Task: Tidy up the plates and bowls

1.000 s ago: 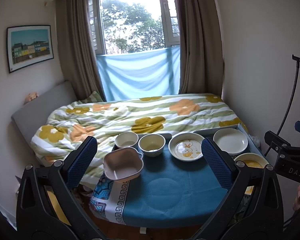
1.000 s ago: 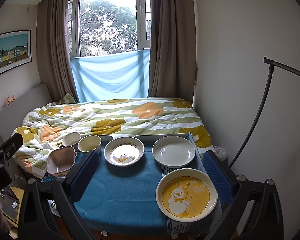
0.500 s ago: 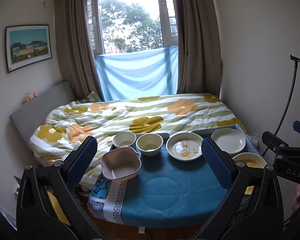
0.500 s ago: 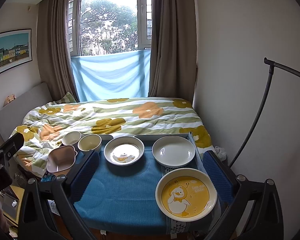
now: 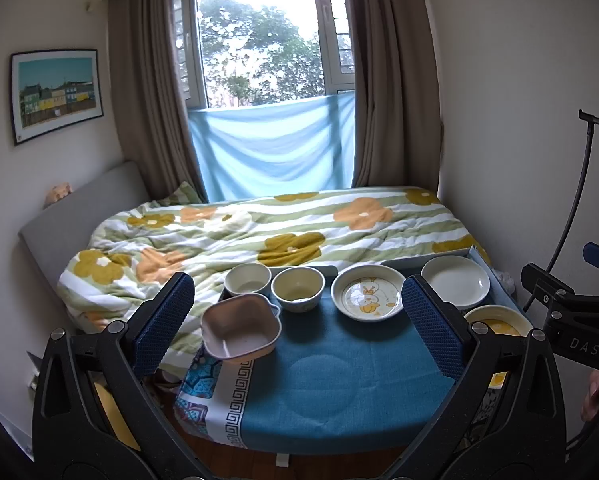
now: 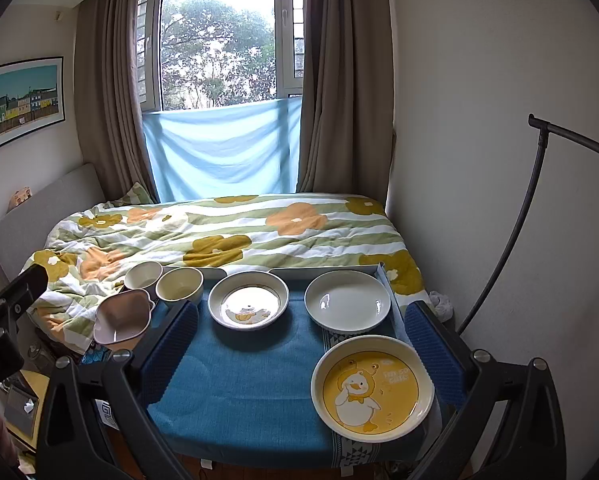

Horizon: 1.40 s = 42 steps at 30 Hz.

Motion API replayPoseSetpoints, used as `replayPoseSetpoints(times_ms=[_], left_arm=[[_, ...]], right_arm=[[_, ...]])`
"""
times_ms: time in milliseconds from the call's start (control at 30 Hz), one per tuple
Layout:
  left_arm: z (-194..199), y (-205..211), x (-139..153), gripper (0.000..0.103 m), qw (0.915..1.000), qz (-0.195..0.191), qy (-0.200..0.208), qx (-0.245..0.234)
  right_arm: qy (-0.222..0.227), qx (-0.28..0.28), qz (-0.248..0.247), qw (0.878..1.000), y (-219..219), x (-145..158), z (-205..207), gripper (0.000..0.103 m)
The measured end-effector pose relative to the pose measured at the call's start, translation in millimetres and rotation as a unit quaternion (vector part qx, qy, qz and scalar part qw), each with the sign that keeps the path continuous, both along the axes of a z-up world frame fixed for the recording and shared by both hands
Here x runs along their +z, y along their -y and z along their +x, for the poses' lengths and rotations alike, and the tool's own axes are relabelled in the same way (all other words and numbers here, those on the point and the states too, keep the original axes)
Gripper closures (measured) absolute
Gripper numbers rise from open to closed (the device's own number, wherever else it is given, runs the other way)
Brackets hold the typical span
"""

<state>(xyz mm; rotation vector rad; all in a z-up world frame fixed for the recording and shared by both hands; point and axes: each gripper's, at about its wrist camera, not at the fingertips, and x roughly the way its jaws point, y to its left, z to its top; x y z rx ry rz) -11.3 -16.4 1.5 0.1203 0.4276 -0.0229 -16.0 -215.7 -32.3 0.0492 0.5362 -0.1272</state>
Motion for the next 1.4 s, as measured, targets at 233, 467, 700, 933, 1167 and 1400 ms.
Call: replayPoseSetpoints(times_ms=[233, 467, 700, 933, 1167, 1400], left_arm=[[1.0, 0.6, -1.4, 0.0, 1.0, 0.003, -0.003, -0.001], [21.4, 6.2, -5.9, 0.0, 0.9989, 0.021, -0.035, -0.022], [73.0, 38.1, -40.6, 0.0, 0.9855, 0.022, -0.117, -0.121], [128.5, 104.6, -115.1, 0.0, 0.9462, 0.004, -0.241, -0.215], [171.5, 163.6, -201.6, 0.0, 0.8965, 0.0, -0.351, -0.27], [194.2, 207.5, -265.7, 0.012, 0.8613, 0.014, -0.414, -0.294]], right_arm=[[-0.001, -0.001, 0.004, 1.0, -0.1, 0.1, 0.0, 0.0], [-0.021, -0.019, 0.024, 0.999, -1.6, -11.5, -2.0, 0.0], [-0.068, -0.078, 0.075, 0.992, 35.2, -40.5, -8.4, 0.0], [-0.116, -0.149, 0.097, 0.977, 89.7, -84.4, -21.2, 0.0], [-0.145, -0.165, 0.17, 0.961, 155.5, -146.3, -12.1, 0.0], [-0.193, -0.147, 0.291, 0.925, 201.6, -215.8, 4.9, 0.032]])
